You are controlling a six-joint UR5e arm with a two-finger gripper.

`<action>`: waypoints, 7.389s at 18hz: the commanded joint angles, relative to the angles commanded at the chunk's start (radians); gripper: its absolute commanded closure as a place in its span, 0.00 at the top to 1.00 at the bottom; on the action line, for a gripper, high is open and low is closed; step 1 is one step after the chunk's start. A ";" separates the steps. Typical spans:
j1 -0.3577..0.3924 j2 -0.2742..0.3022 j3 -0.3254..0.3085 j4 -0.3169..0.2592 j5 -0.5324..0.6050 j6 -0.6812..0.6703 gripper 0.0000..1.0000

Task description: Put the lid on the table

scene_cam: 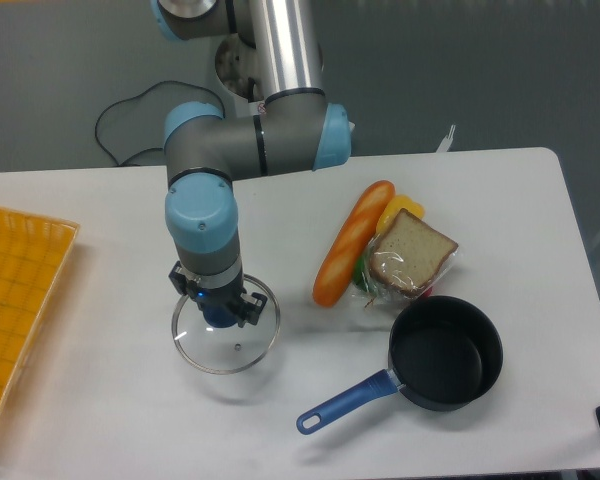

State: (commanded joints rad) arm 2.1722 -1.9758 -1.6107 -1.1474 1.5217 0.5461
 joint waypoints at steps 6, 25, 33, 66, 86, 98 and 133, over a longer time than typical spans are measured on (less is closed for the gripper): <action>-0.009 -0.009 -0.021 0.032 0.000 -0.014 0.39; -0.034 -0.061 -0.052 0.146 -0.009 -0.017 0.40; -0.032 -0.072 -0.052 0.156 -0.025 -0.025 0.41; -0.046 -0.089 -0.066 0.152 -0.015 -0.041 0.41; -0.046 -0.091 -0.066 0.152 -0.015 -0.041 0.72; -0.046 -0.086 -0.064 0.152 -0.015 -0.038 1.00; 0.303 -0.003 0.112 0.029 0.086 0.669 1.00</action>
State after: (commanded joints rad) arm 2.4757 -1.9789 -1.4987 -1.1183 1.6076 1.2147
